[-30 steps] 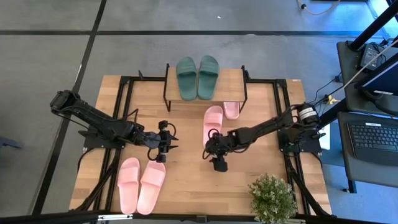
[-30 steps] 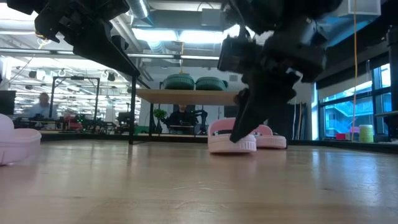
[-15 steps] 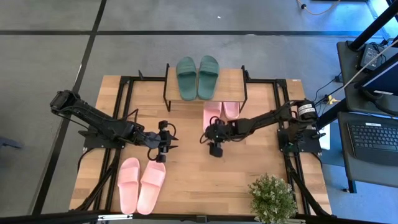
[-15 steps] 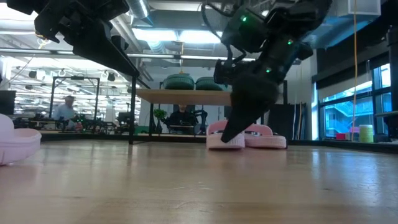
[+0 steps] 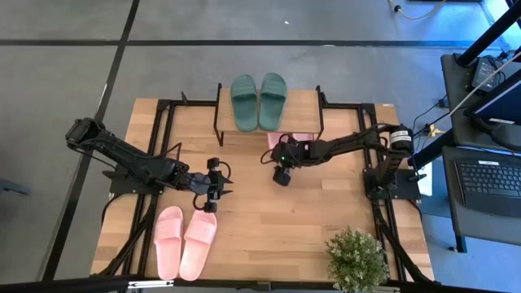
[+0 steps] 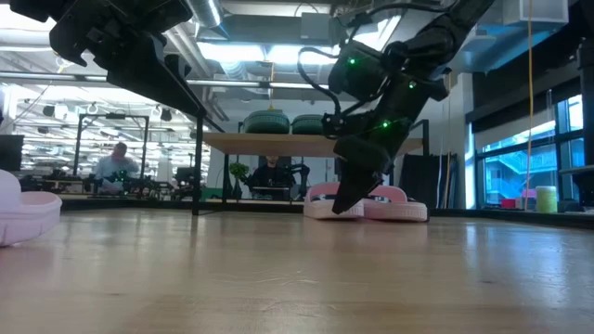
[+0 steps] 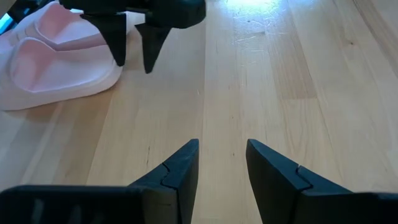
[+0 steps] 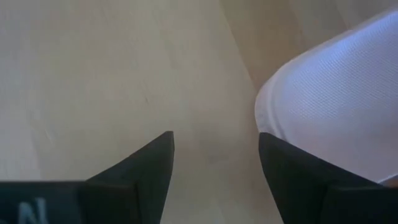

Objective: Pick and place slides into the shelf
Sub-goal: Put the pink slide under the shelf

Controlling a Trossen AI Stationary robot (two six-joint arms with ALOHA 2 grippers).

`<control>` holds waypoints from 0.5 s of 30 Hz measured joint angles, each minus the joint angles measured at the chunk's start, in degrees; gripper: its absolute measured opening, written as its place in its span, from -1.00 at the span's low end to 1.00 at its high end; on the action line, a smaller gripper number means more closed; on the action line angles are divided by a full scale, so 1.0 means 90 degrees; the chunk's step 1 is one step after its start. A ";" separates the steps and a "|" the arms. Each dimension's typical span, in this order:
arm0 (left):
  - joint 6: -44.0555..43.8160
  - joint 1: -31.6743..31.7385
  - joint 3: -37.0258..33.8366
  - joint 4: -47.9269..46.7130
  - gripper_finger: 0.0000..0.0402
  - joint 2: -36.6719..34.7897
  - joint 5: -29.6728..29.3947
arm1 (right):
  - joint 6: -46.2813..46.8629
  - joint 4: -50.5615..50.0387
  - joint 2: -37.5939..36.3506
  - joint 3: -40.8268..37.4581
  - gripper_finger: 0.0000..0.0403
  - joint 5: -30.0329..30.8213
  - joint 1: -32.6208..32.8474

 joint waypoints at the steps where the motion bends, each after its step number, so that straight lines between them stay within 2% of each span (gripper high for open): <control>1: 0.0001 0.0000 0.0000 0.0000 -0.37 0.0000 0.0000 | -0.0002 0.0000 0.0000 0.0000 0.17 -0.0025 -0.0038; 10: -0.0231 -0.0006 0.0000 0.0000 -0.37 0.0000 0.0000 | -0.0147 -0.0041 -0.0060 0.0000 0.17 -0.0136 0.0040; 15: -0.0316 -0.0005 0.0000 0.0000 -0.37 0.0000 0.0125 | -0.0189 -0.0092 -0.0711 0.0036 0.17 -0.0386 0.0546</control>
